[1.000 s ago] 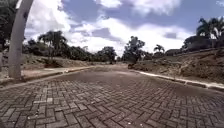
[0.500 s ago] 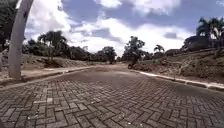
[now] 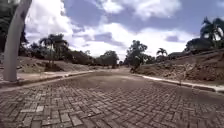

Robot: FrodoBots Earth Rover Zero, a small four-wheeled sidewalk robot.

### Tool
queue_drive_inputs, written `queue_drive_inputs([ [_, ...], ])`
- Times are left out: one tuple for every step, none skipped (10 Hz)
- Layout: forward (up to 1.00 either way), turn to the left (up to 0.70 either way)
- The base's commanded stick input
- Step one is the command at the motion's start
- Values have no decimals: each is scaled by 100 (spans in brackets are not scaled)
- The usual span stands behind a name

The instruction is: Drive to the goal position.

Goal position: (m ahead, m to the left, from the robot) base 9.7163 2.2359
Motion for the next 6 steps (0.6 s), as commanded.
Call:
queue_drive_inputs([
  [100,0],
  [100,0],
  [100,0],
  [100,0],
  [100,0],
  [100,0],
])
